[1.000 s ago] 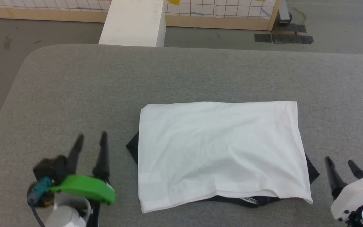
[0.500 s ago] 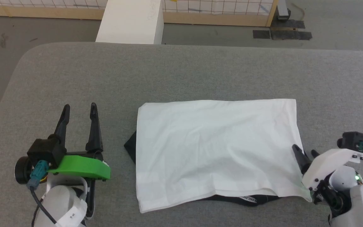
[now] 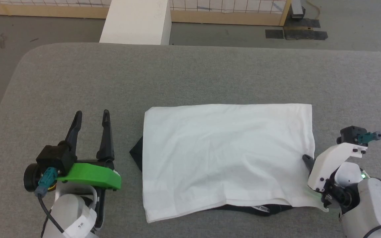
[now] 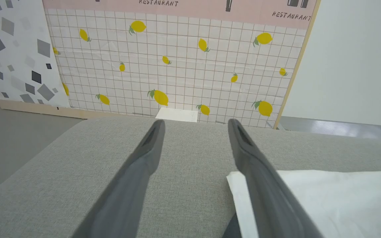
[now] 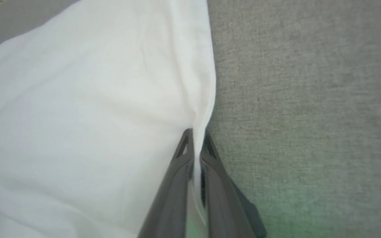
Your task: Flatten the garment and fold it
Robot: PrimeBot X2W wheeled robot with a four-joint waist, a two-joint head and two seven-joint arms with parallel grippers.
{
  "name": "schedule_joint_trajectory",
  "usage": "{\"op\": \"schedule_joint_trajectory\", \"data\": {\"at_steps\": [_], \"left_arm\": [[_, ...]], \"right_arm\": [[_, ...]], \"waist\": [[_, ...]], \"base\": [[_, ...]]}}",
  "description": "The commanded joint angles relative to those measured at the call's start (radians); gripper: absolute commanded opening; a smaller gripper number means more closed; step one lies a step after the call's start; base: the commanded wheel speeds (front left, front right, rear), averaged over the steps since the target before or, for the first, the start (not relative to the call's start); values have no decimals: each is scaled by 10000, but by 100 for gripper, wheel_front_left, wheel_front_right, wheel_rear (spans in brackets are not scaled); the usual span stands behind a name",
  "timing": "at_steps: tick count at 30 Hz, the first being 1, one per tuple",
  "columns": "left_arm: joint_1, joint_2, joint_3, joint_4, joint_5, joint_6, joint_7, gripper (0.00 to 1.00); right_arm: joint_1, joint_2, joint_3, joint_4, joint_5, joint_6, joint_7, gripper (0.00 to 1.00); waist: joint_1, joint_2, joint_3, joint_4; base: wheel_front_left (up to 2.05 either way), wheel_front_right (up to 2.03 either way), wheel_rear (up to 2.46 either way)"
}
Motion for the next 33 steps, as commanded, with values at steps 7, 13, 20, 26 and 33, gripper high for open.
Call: {"op": "schedule_joint_trajectory", "data": {"at_steps": [7,13,20,26,33], "left_arm": [[69,-173,220,52,242,-174,-45,100],[217,-265,303,44,298,-250,-45,100],[399,-331,373,53,350,-319,-45,100],[425,-367,391,92,381,-366,-45,100],[384,-402,325,150,399,-411,-45,100]], "right_arm": [[836,108,-858,-919,-187,-15,-435,0],[1578,108,-2275,-2333,-901,-15,-452,0],[2254,108,-3027,-4126,-1711,-15,-199,0],[2843,108,-1747,-6261,-1238,-15,620,0],[2961,108,1153,-8715,-1229,-15,1902,0]], "waist": [[0,0,-63,-104],[0,0,-100,-136],[0,0,-185,-188],[0,0,-277,-143],[0,0,-294,-12]], "base": [[0,0,0],[0,0,0],[0,0,0],[0,0,0],[0,0,0]]}}
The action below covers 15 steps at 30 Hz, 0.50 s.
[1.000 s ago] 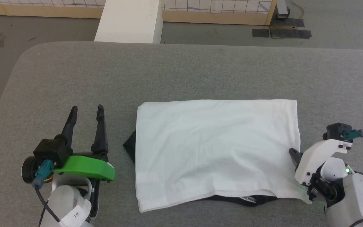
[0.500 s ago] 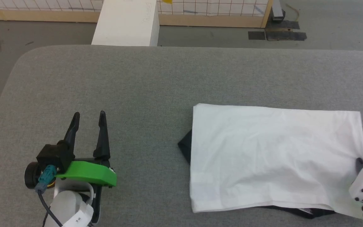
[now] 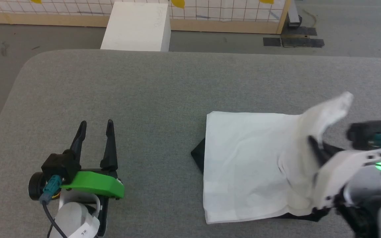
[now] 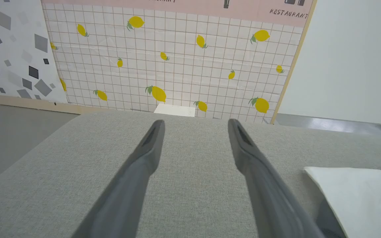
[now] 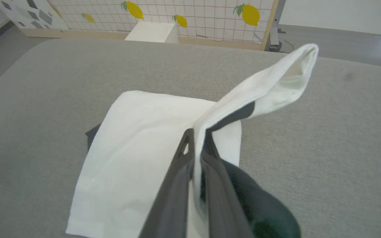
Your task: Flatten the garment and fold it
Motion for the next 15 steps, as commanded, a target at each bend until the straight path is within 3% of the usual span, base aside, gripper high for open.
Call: {"op": "schedule_joint_trajectory", "data": {"at_steps": [1,7,15], "left_arm": [[20,-55,0,30,64,-61,-45,100],[-151,-82,-127,43,41,-87,-45,100],[-459,-108,-319,113,-40,-115,-45,100]], "right_arm": [[-187,-1,640,-241,-99,-13,179,0],[-1286,-1,2936,525,-201,-13,494,0],[-2517,-1,4457,3164,18,-13,308,0]], "waist": [[0,0,24,51],[0,0,237,301],[0,0,581,677]], "base": [[0,0,0],[0,0,0],[0,0,0]]}}
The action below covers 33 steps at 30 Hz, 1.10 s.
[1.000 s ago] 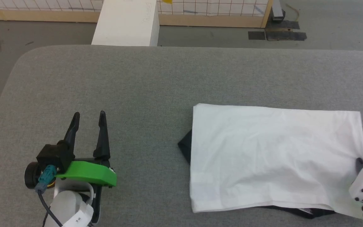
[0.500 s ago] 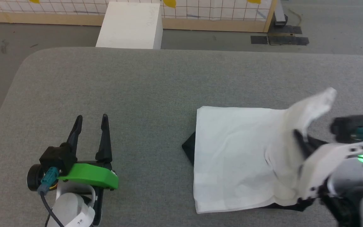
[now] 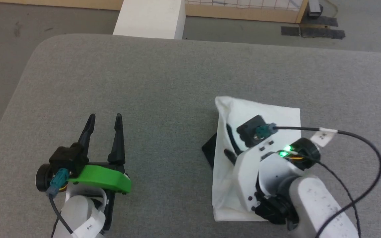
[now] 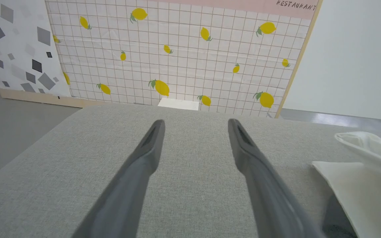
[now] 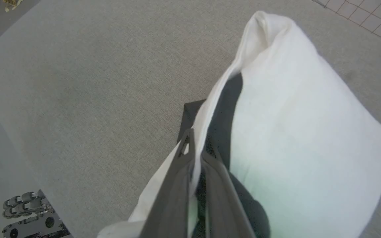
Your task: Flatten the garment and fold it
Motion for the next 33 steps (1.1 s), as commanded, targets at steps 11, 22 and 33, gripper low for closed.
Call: {"op": "schedule_joint_trajectory", "data": {"at_steps": [11,22,33], "left_arm": [[-77,-58,137,102,5,-56,-43,100],[144,-55,234,45,93,-69,-43,100],[235,-39,272,-57,134,-77,-43,100]], "right_arm": [[-771,-3,904,1968,879,-15,-566,100],[-111,-3,-1012,-840,2096,-15,-3923,100],[1647,-3,-4393,331,4230,-15,-5890,100]], "waist": [[0,0,100,-86],[0,0,-285,-534],[0,0,-371,-717]], "base": [[0,0,0],[0,0,0],[0,0,0]]}}
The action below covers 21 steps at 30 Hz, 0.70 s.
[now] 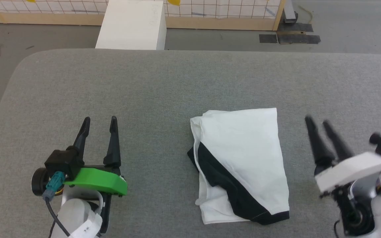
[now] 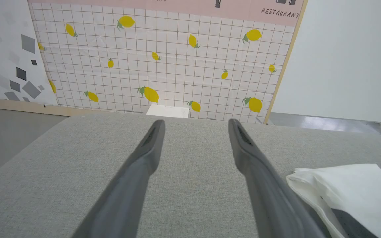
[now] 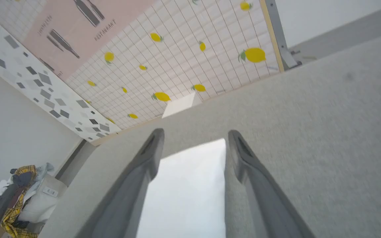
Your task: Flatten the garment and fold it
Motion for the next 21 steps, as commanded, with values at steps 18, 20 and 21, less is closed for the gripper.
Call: {"op": "schedule_joint_trajectory", "data": {"at_steps": [18,20,21], "left_arm": [[137,-24,-188,61,-21,-72,-44,100],[141,-7,-201,85,-50,-72,-44,100],[139,3,-207,99,-64,-72,-44,100]], "right_arm": [[-1334,22,1215,4684,1754,-13,2257,100],[-1487,22,1254,4995,1545,-13,2504,77],[-1550,22,1307,5052,1421,-13,2579,40]], "waist": [[0,-1,61,112],[0,-1,60,110],[0,-1,58,106]], "base": [[0,0,0],[0,0,0],[0,0,0]]}}
